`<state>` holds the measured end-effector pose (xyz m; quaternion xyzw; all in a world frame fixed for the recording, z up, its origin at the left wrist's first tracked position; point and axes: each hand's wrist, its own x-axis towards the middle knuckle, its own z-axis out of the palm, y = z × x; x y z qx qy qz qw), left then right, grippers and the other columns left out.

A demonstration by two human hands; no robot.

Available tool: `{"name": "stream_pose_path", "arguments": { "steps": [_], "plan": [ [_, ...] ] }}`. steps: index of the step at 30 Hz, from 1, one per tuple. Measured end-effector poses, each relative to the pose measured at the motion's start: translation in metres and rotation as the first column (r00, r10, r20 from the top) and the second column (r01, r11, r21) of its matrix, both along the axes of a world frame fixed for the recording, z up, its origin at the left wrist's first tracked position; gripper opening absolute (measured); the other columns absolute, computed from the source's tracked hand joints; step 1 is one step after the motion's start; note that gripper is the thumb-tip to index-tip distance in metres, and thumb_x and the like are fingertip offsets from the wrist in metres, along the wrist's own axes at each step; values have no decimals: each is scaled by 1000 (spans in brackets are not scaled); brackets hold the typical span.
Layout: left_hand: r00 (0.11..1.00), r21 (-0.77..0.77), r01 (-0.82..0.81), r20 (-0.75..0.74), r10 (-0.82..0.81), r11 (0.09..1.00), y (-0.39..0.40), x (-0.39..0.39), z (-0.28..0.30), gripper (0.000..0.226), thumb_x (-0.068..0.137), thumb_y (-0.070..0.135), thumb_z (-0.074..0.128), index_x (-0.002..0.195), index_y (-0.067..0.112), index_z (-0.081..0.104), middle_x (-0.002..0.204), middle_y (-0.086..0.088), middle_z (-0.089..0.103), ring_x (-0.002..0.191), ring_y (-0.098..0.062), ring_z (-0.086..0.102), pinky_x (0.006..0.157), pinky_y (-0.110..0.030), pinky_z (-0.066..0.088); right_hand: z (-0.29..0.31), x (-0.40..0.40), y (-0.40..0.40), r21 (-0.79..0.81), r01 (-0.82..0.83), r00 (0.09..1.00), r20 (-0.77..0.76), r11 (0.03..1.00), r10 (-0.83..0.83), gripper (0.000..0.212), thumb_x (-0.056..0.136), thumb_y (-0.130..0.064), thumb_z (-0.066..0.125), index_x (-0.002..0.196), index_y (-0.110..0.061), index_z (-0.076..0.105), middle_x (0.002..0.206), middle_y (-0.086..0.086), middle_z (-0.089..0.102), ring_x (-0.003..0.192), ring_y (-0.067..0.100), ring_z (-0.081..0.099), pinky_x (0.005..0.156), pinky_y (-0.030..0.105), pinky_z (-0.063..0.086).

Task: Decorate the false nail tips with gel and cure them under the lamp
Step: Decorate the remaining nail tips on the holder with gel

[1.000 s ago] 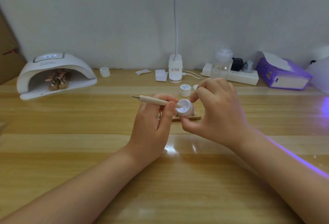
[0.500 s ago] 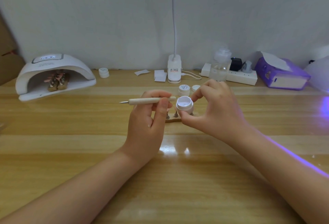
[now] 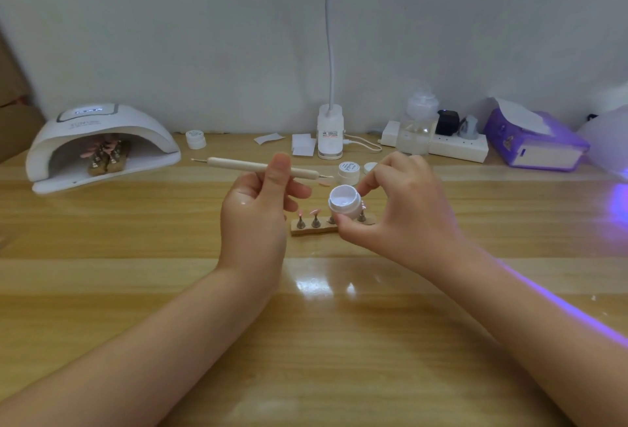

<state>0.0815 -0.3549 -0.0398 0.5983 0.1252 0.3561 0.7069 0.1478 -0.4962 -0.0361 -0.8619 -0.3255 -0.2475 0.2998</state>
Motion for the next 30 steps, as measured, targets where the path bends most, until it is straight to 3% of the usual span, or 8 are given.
{"name": "stream_pose_path", "arguments": {
  "steps": [6,10,15,20,30],
  "plan": [
    [991,-217,95,-72,-113,972,5,4,5,39,89,47,54,92,10,65,54,10,59,47,-3,47,49,-18,37,-1,-3,2,-27,-17,1000,6,999,17,37,61,-45,74,79,-14,63,83,-2,52,89,22,46,77,37,39],
    [987,-315,133,-42,-154,940,5,4,7,29,91,40,57,80,14,63,54,9,58,45,-4,46,42,-16,38,0,1,0,22,10,1000,22,1000,-11,35,64,-45,72,77,-14,63,84,-4,51,88,20,47,77,34,38],
    [990,-330,111,-51,-135,937,6,5,-1,21,94,30,57,79,15,61,55,7,61,46,-3,48,45,-16,40,1,27,-14,51,179,983,25,982,-181,37,71,-51,66,83,-16,63,89,-1,55,90,20,47,79,33,37],
    [989,-326,111,-53,-135,939,5,7,-10,19,94,22,56,78,14,62,56,6,63,47,-2,51,47,-14,43,-19,51,-33,-64,353,926,-119,933,-358,33,74,-50,64,86,-19,62,94,-2,52,101,23,48,78,27,30],
    [992,-196,107,-40,-117,975,7,9,-19,19,94,17,55,80,10,65,60,1,66,58,-7,58,52,-14,46,-32,59,-35,-307,404,861,-190,862,-471,43,79,-53,54,102,-17,64,106,6,55,103,27,48,80,34,37]
  ]
}}
